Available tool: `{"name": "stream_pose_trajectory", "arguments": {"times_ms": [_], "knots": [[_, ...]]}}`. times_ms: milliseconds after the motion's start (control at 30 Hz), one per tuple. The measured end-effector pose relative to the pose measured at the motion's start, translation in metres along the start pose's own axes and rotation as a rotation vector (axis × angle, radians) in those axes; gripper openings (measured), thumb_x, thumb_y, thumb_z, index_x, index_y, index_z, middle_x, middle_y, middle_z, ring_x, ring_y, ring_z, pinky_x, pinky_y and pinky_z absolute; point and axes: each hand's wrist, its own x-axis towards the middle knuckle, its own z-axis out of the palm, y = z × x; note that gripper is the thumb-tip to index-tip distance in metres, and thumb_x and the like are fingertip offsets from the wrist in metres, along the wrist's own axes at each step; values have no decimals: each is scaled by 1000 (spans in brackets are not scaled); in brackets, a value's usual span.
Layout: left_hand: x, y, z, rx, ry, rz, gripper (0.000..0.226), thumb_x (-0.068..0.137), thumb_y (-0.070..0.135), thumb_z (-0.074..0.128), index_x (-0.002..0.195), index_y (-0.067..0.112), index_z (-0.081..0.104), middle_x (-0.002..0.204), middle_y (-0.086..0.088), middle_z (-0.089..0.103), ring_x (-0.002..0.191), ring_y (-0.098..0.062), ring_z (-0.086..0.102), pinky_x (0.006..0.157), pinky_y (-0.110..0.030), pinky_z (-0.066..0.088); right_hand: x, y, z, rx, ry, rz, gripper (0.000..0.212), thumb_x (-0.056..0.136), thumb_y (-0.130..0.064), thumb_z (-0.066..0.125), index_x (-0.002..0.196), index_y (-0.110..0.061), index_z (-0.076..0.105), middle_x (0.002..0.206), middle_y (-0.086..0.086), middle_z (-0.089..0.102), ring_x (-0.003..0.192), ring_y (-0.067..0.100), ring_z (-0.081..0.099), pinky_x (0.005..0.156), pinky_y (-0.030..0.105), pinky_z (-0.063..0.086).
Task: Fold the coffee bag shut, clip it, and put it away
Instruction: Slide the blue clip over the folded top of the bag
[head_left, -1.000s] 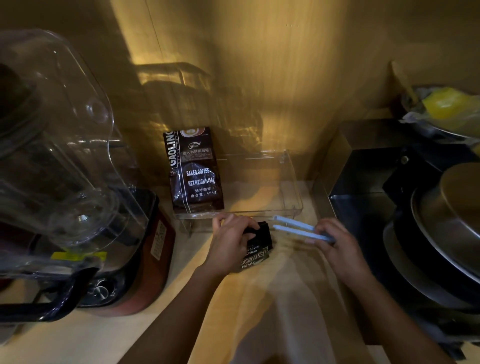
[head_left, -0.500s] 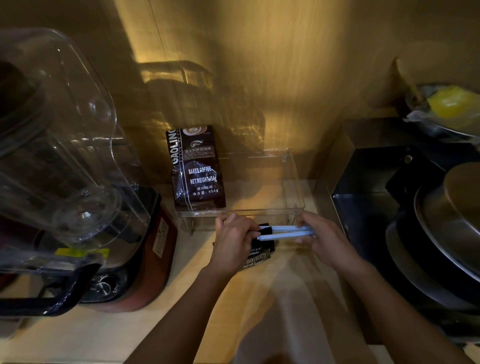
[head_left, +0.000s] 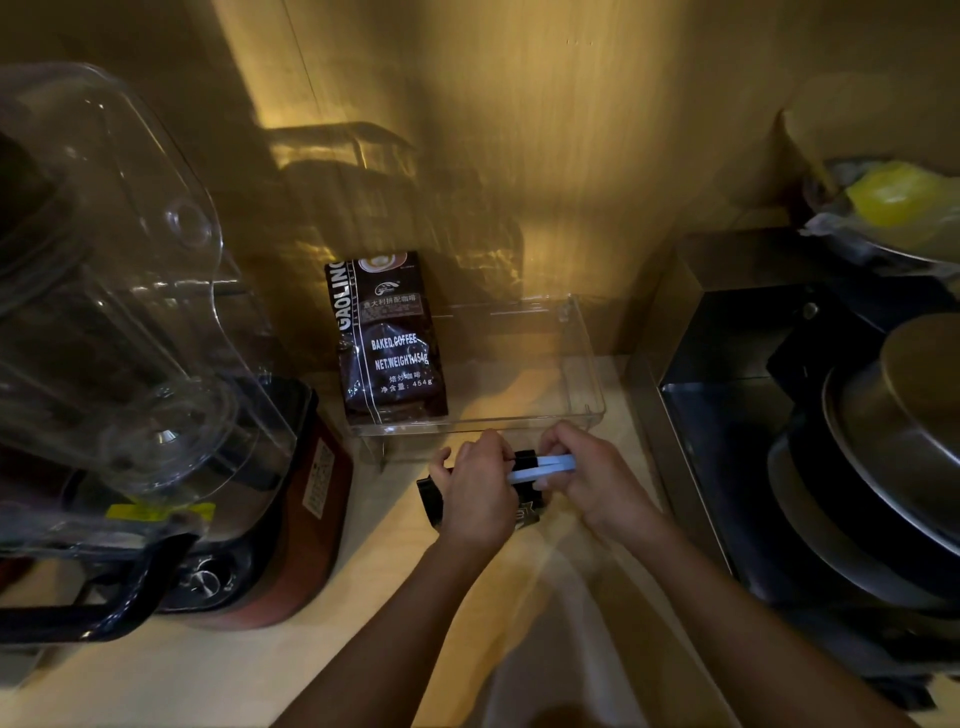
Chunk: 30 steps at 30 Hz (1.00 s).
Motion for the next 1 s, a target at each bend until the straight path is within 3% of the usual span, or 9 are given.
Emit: {"name": "stream_pose_trajectory", "arguments": {"times_ms": [133,233,267,333,433,567,700,833,1000], "knots": [[0,-4,1,-72,50,-21,27,76,-11,40,80,14,47,80,2,51,86,-15,48,96,-32,15,1,0,8,120,15,34,28,72,-5,68,86,-25,55,81,-10,55,77,6,54,64,21,40],[4,-7,-2,-144,16,15,24,78,-11,41,81,11,50,79,3,49,81,15,33,85,-28,17,0,9,3,167,-2,38,30,74,-5,67,96,-26,61,89,-11,57,84,0,54,70,14,41],[5,-8,-3,-149,6,19,23,79,-10,41,82,11,50,79,4,48,80,19,29,84,-28,17,-1,13,0,159,3,21,29,74,-6,68,95,-24,63,90,-11,57,84,-1,54,70,10,41],[6,-10,-2,-126,3,22,24,80,-9,42,82,14,49,80,4,49,77,5,31,80,-25,15,-2,20,-7,152,40,10,23,72,-8,71,85,-25,65,85,-9,59,79,2,56,69,10,44],[4,-10,1,-80,7,37,24,80,-8,42,81,14,51,81,6,51,81,-10,38,75,-22,12,-4,28,-15,160,53,60,19,70,-13,73,77,-28,64,82,-5,60,77,9,57,67,22,47],[4,-7,0,-30,22,39,23,81,-6,43,80,14,53,76,10,48,77,-6,34,89,-25,12,-8,30,-9,165,101,37,22,74,-10,69,71,-29,58,77,-10,55,70,-3,52,59,7,40],[2,-2,-1,20,7,44,23,78,-7,43,78,13,54,78,9,51,89,-16,50,92,-23,6,-6,25,2,104,125,6,30,77,-13,66,69,-38,51,80,-14,50,90,19,46,71,26,38],[-1,4,1,-11,8,30,28,76,-9,43,70,18,47,78,8,51,93,-19,50,97,-29,8,-6,17,17,40,118,-27,19,78,-15,64,76,-31,52,82,-19,45,90,14,36,72,17,31],[0,5,-2,-43,0,4,25,75,-10,46,68,14,50,77,6,51,91,-21,50,100,-34,14,-3,13,25,36,169,-49,7,76,-22,65,82,-19,61,82,-10,48,95,17,39,76,8,21]]}}
